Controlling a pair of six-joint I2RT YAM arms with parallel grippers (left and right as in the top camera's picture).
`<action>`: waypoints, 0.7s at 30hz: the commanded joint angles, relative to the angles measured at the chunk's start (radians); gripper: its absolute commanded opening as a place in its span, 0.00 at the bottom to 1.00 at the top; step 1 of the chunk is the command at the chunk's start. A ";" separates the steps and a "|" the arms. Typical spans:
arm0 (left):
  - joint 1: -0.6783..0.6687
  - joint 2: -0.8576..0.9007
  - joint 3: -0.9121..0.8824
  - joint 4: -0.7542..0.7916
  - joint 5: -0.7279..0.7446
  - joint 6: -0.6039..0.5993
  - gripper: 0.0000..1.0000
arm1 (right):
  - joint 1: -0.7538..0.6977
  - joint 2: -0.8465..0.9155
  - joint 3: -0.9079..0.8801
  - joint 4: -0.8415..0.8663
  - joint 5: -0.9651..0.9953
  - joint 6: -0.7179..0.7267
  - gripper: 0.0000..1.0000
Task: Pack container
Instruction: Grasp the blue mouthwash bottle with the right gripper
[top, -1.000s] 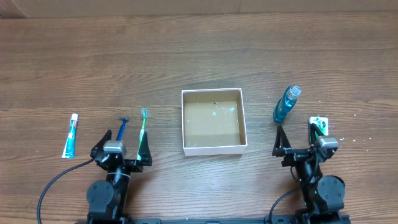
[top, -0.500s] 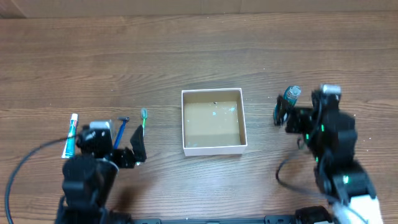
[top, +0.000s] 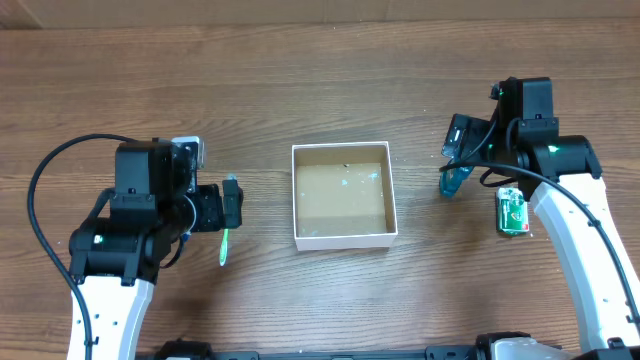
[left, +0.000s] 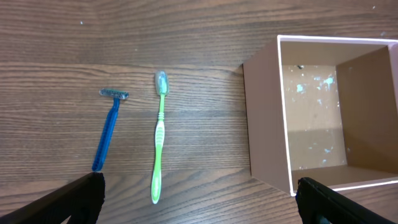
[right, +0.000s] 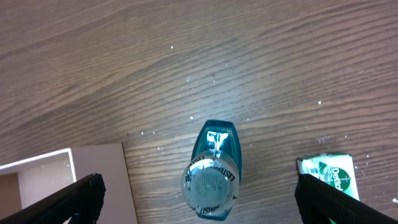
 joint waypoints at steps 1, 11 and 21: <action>0.010 0.010 0.030 0.001 0.027 0.019 1.00 | -0.001 -0.008 0.030 0.008 -0.031 -0.035 1.00; 0.010 0.010 0.030 0.000 0.027 0.019 1.00 | -0.002 0.101 0.260 -0.264 -0.037 0.061 1.00; 0.010 0.010 0.030 -0.004 0.026 0.019 1.00 | -0.034 0.364 0.341 -0.389 -0.054 0.095 1.00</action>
